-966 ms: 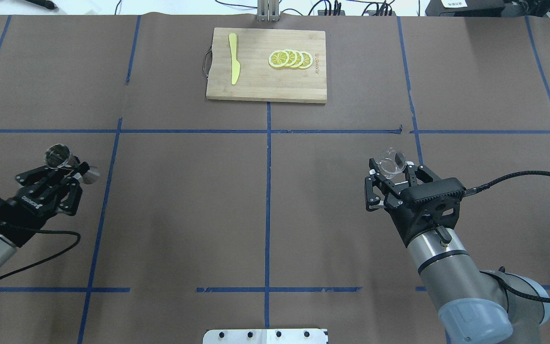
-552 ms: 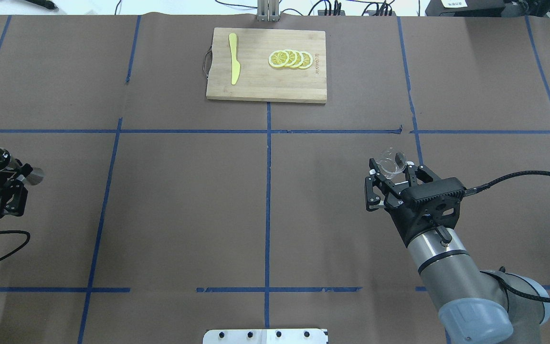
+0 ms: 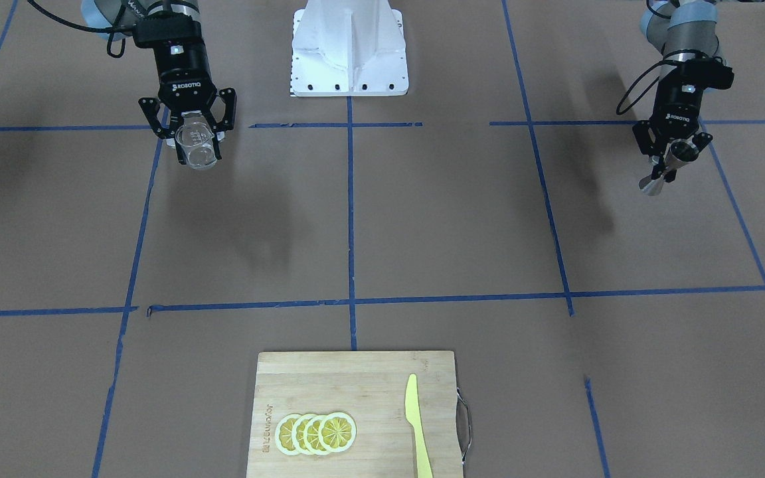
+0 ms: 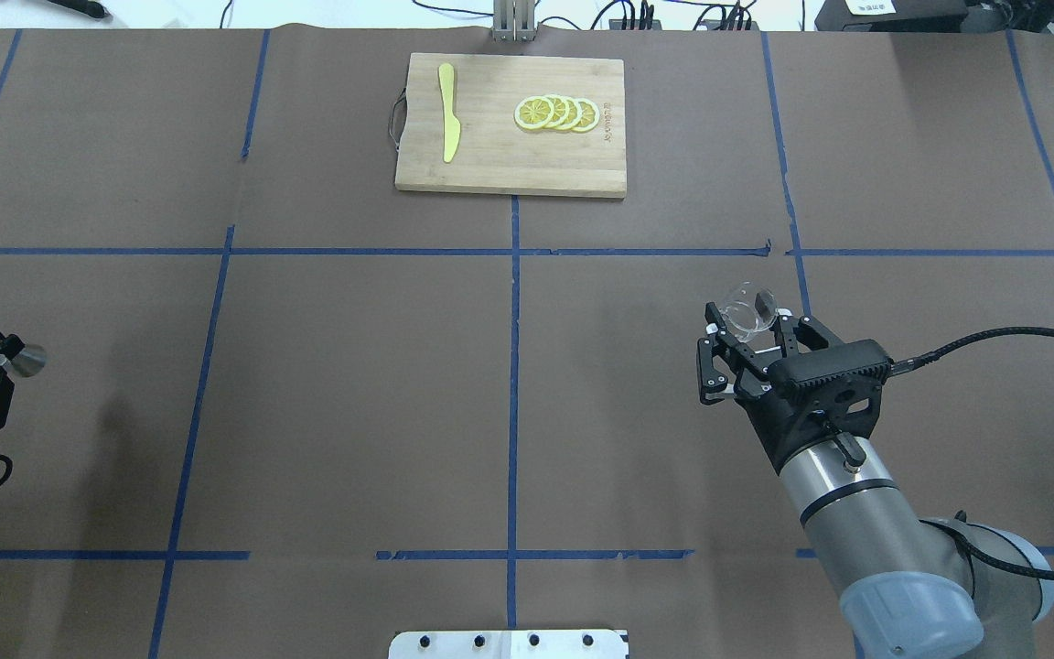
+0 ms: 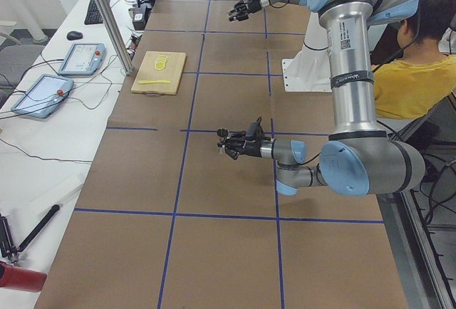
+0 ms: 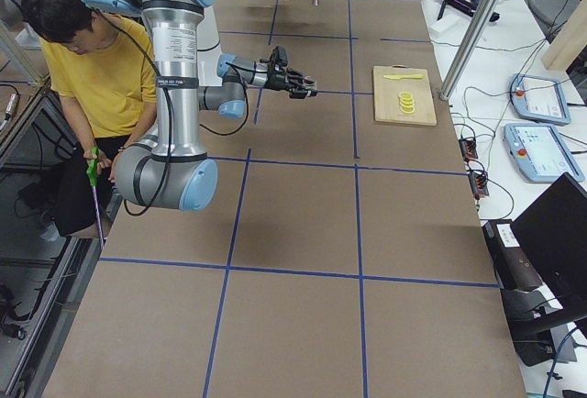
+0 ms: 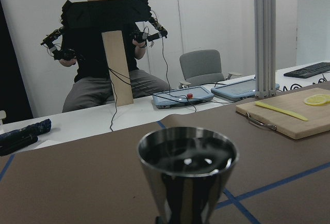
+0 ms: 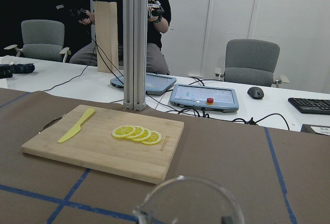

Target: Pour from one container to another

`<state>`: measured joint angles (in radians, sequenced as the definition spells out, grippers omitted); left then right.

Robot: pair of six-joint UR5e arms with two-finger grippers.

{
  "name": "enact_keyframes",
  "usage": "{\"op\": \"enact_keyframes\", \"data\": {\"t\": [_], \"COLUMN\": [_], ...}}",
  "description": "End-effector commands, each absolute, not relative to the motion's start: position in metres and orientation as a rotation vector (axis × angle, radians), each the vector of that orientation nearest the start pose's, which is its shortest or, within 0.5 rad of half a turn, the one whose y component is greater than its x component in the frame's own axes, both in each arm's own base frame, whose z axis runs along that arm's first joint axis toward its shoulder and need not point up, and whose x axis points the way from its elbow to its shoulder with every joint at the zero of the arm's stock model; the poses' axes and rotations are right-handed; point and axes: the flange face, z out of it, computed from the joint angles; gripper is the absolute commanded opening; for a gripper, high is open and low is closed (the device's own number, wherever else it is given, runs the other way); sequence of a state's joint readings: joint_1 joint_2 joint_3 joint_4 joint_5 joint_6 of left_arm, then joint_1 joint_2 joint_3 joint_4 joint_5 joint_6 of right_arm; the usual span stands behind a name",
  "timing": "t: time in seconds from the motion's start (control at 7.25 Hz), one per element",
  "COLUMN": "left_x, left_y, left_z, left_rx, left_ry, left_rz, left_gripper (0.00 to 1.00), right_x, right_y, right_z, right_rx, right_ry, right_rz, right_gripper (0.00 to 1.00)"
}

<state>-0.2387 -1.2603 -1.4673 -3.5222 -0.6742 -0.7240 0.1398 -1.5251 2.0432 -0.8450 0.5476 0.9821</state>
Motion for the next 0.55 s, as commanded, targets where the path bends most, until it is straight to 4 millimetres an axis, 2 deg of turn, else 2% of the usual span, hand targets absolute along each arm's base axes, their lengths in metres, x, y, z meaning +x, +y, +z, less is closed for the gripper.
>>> {"op": "enact_keyframes", "data": {"t": [0.0,0.41], "left_x": [0.234,0.227], "left_y": [-0.270,-0.268], "left_z": [0.634,0.659], "left_rx": [1.260,1.284], "left_ry": [0.881,0.789], "left_rz": [-0.260,-0.283], "left_gripper": [0.00,0.00], "right_x": [-0.405,-0.405], "right_y": [-0.277,-0.277], "right_z": [0.314,0.313], "right_rx": [1.207,1.206], "right_ry": [-0.729,-0.733], "right_rz": [0.266,0.267], "right_gripper": [0.00,0.00]}}
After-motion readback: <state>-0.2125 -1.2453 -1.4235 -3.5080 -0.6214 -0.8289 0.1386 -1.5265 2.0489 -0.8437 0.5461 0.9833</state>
